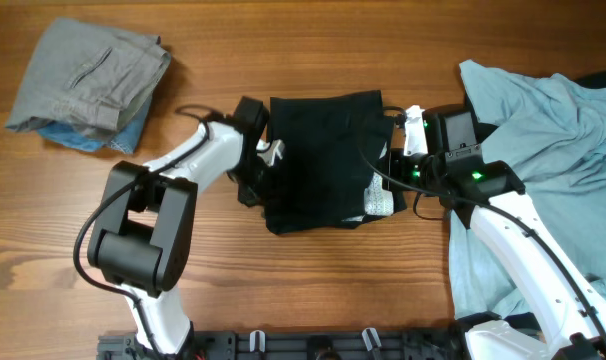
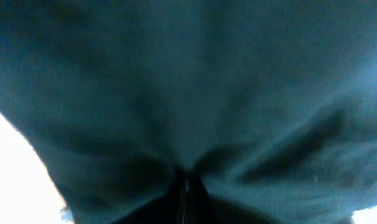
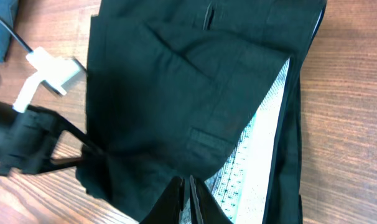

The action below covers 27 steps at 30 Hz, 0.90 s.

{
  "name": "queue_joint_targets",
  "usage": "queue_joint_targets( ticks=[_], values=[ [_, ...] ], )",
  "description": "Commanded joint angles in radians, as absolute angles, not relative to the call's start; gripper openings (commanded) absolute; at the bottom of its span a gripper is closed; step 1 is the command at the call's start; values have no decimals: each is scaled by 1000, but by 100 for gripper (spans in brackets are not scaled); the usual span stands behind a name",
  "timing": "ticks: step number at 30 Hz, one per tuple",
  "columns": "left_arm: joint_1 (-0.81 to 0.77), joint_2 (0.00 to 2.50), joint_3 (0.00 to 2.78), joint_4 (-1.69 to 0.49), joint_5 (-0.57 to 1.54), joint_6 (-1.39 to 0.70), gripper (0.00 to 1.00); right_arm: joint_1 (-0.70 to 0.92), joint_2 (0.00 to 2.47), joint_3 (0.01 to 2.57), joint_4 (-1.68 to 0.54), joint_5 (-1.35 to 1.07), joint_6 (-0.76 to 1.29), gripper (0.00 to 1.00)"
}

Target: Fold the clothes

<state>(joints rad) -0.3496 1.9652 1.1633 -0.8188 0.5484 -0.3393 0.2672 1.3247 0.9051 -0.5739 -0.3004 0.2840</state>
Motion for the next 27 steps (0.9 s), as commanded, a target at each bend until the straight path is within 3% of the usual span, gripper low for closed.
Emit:
queue_joint_targets(
  ticks=[1, 7, 10, 14, 16, 18, 20, 23, 27],
  values=[
    [-294, 1976, 1032, -672, 442, -643, 4, 266, 1337, 908, -561, -282, 291, 9],
    [-35, 1977, 1079, -14, 419, -581, 5, 268, 1339, 908, -497, -282, 352, 10],
    [-12, 1977, 1315, -148, 526, -484, 7, 268, 1361, 908, -426, -282, 350, 12],
    [-62, 1962, 1630, -825, 597, -204, 17, 268, 1506, 908, -310, -221, 340, 12],
    [-106, 1954, 1631, -981, 570, -163, 15, 266, 1584, 908, -266, -171, 344, 6],
    [-166, 1960, 1600, -1131, 475, -164, 21, 251, 1621, 910, -213, -185, 343, 20],
    [-200, 1960, 1524, -1187, 456, -165, 20, 229, 1594, 924, -204, -184, 343, 28],
    [-229, 1960, 1354, -1141, 526, -183, 14, 215, 1578, 926, -195, -192, 343, 29],
    [-237, 1960, 1063, -841, 521, -397, 4, 215, 1580, 926, -199, -192, 332, 31]
  ],
)
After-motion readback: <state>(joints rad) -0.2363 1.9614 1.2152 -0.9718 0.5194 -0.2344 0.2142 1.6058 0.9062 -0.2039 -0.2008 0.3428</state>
